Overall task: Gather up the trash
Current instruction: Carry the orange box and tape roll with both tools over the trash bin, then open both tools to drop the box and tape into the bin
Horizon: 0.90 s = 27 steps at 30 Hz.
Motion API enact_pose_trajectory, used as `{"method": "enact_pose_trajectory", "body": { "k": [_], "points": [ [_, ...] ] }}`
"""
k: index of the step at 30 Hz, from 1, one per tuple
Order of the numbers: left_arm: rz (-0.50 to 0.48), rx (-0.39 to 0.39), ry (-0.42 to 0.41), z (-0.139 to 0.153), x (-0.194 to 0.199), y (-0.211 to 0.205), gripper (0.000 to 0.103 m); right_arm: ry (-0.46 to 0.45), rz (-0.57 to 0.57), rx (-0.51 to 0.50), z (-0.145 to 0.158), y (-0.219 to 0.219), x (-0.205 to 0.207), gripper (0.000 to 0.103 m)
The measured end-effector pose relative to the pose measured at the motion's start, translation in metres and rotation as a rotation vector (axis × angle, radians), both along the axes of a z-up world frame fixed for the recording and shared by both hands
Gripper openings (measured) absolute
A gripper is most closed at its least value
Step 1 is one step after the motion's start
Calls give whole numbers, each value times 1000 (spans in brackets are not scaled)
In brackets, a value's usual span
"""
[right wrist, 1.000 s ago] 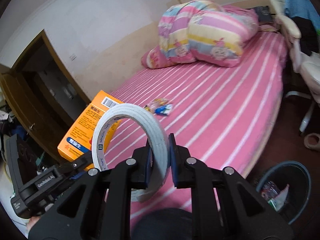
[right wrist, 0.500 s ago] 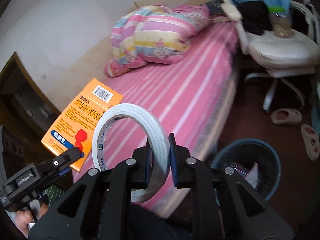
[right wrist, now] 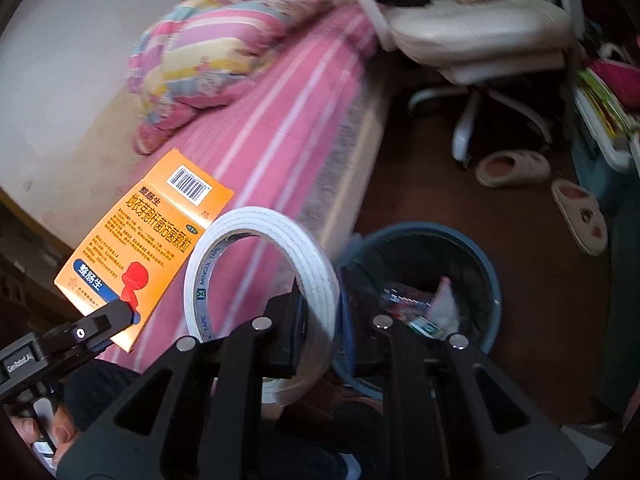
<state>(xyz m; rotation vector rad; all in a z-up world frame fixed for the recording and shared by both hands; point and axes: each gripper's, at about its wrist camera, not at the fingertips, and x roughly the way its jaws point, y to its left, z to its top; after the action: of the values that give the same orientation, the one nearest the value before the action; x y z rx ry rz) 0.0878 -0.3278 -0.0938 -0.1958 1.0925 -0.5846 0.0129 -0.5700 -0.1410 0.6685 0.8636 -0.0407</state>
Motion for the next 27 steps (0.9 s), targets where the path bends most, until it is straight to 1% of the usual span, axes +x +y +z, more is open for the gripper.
{"method": "enact_pose_trajectory", "body": {
  "k": [1,6,10,13,16,17,18,19,20,21,23,24,26,27],
  "points": [
    [-19,13,20,-9,3,-10,40,13,-7,0,-6,-3,0,17],
    [-91,71,64,-35,16,-45,40,96,-50,8,-44,-21,1,17],
    [-134,114,93,-55,26,-65,40,154,-77,3,-69,-30,6,17],
    [-165,142,142,-75,38,-80,41,181,-91,5,-82,-35,9,17],
    [-183,157,169,-86,48,-91,42,209,-110,1,-94,-40,14,19],
    [-183,162,173,-88,50,-96,47,220,-123,-3,-98,-42,15,27],
    [-184,169,176,-89,52,-98,58,230,-137,-8,-100,-43,15,39],
    [-180,175,171,-89,53,-100,62,226,-160,-25,-99,-45,13,58],
    [-176,174,166,-89,54,-101,66,223,-170,-38,-99,-45,13,64],
    [-176,169,166,-88,55,-101,68,221,-177,-57,-97,-45,12,66],
    [-170,148,177,-87,55,-100,70,222,-183,-89,-96,-44,10,73],
    [-161,146,179,-86,56,-98,71,217,-185,-96,-96,-45,10,74],
    [-141,137,183,-85,58,-92,71,202,-193,-122,-91,-44,8,81],
    [-129,128,185,-83,59,-90,72,186,-197,-140,-87,-42,7,83]
  ]
}}
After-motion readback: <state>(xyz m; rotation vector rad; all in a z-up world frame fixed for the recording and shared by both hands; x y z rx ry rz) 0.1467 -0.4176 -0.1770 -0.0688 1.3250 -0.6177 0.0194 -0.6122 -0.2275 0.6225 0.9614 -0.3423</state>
